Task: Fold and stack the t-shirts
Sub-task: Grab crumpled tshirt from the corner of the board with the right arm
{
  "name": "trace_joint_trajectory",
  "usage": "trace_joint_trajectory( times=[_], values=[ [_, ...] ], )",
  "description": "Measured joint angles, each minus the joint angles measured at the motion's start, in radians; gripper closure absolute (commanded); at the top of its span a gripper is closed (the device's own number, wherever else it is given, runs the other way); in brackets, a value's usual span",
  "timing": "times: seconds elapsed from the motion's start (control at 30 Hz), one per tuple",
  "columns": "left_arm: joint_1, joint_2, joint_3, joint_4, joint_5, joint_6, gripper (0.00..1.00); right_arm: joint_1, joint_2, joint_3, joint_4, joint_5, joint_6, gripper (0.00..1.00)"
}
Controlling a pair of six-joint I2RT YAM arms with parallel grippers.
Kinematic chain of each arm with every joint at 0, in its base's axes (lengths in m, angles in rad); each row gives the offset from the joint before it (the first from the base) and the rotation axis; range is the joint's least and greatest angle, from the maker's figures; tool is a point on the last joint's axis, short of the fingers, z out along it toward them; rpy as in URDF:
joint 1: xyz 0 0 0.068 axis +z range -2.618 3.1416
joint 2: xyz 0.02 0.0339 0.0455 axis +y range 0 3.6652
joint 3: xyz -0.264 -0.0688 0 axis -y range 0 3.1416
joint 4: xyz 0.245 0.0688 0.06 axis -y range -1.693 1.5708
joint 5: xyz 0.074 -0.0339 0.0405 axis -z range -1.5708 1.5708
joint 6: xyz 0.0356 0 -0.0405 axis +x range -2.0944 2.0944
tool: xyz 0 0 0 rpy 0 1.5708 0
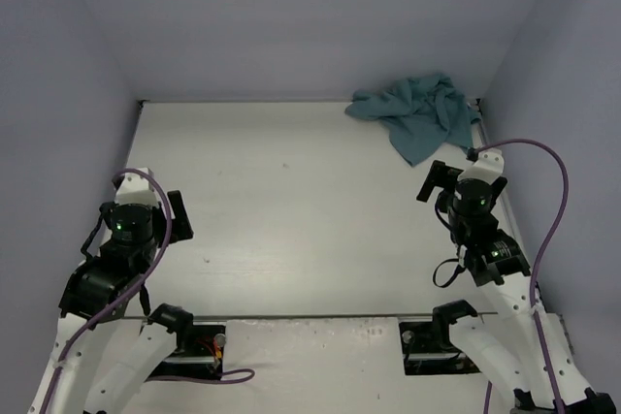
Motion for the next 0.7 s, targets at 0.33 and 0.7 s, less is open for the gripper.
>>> trace_joint_trajectory(
  times=[0.33, 0.7],
  values=[
    [0.0, 0.085, 0.015, 0.0, 0.014, -0.002, 0.11, 0.0, 0.202, 0.088, -0.009, 0.09, 0.0, 0.0],
    [0.0, 0.285, 0.124, 0.004, 0.108, -0.004, 0.11, -0.036, 0.927, 0.576, 0.032, 0.096, -0.015, 0.18]
  ],
)
